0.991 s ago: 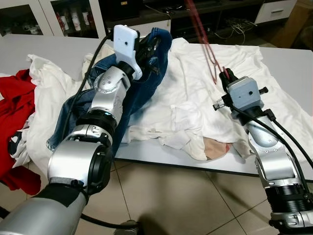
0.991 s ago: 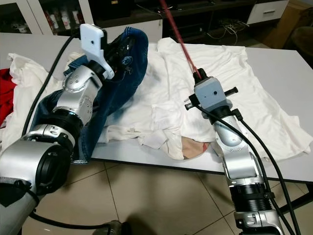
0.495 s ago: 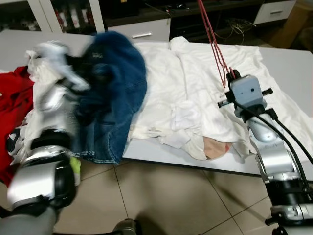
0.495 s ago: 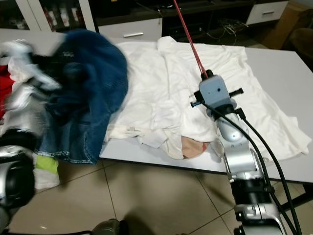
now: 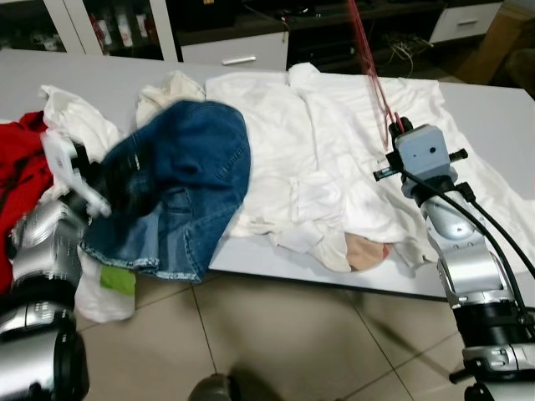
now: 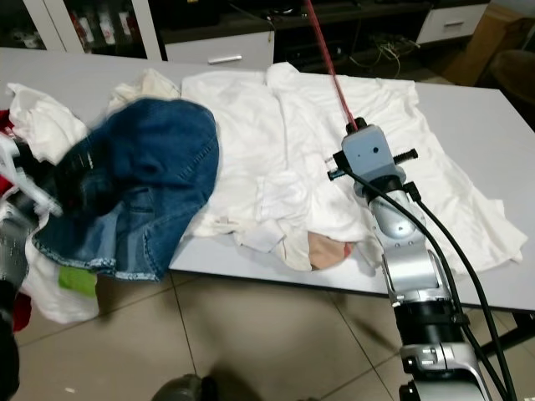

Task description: Hang hanger

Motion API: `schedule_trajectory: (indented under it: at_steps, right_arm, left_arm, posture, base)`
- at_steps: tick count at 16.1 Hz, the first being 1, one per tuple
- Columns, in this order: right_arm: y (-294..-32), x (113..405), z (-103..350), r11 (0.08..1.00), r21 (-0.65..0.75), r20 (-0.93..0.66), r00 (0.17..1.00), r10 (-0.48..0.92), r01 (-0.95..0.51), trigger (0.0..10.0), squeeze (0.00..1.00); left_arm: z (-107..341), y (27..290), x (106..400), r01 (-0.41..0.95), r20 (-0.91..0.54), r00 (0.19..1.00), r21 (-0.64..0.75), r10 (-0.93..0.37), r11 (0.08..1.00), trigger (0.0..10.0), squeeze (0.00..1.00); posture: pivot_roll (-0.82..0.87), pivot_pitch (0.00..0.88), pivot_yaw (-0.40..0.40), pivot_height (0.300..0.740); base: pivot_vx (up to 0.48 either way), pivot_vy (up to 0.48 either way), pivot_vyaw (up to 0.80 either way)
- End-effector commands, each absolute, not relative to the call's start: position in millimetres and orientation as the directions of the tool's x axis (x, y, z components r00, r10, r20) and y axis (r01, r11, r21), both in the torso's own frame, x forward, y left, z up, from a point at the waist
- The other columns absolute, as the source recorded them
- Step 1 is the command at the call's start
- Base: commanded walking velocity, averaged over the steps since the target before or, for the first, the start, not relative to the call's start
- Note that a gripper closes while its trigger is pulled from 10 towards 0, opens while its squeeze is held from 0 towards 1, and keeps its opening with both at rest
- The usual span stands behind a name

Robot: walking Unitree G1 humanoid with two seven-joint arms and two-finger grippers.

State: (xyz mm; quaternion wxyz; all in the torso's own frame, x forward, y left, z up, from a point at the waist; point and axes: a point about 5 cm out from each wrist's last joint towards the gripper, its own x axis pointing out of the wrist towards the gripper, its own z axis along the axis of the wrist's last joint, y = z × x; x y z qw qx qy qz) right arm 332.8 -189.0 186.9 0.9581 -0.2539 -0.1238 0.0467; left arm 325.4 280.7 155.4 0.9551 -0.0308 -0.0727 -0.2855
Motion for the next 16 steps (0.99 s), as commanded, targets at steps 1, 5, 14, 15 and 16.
schedule_trajectory:
  at_steps: [1,5,14,15,16]
  right_arm:
    - [-192,334,188,0.87,-0.493,0.216,0.967,0.136,-0.012,10.0,0.0]
    - [-192,334,188,0.871,-0.491,0.218,0.967,0.135,-0.011,10.0,0.0]
    - [-192,334,188,0.871,-0.491,0.218,0.967,0.135,-0.011,10.0,0.0]
    - [-192,334,188,0.871,-0.491,0.218,0.967,0.135,-0.011,10.0,0.0]
    - [-192,334,188,0.871,-0.491,0.218,0.967,0.135,-0.011,10.0,0.0]
  left_arm:
    - [143,282,319,0.584,0.033,0.811,0.024,-0.585,0.811,0.0,0.0]
    - [128,280,314,0.592,-0.057,0.805,0.032,-0.59,0.805,0.0,0.0]
    - [128,280,314,0.592,-0.057,0.805,0.032,-0.59,0.805,0.0,0.0]
    - [128,280,314,0.592,-0.057,0.805,0.032,-0.59,0.805,0.0,0.0]
    - [128,280,314,0.592,-0.057,0.805,0.032,-0.59,0.805,0.0,0.0]
  posture:
    - [0.14,0.013,0.01,0.74]
    - [0.14,0.011,0.013,0.74]
    - [0.14,0.011,0.013,0.74]
    - [0.14,0.011,0.013,0.74]
    - [0.14,0.011,0.013,0.74]
  base:
    - [0.0,0.0,0.0]
    - [0.0,0.0,0.0]
    - [0.0,0.0,0.0]
    - [0.0,0.0,0.0]
    - [0.0,0.0,0.0]
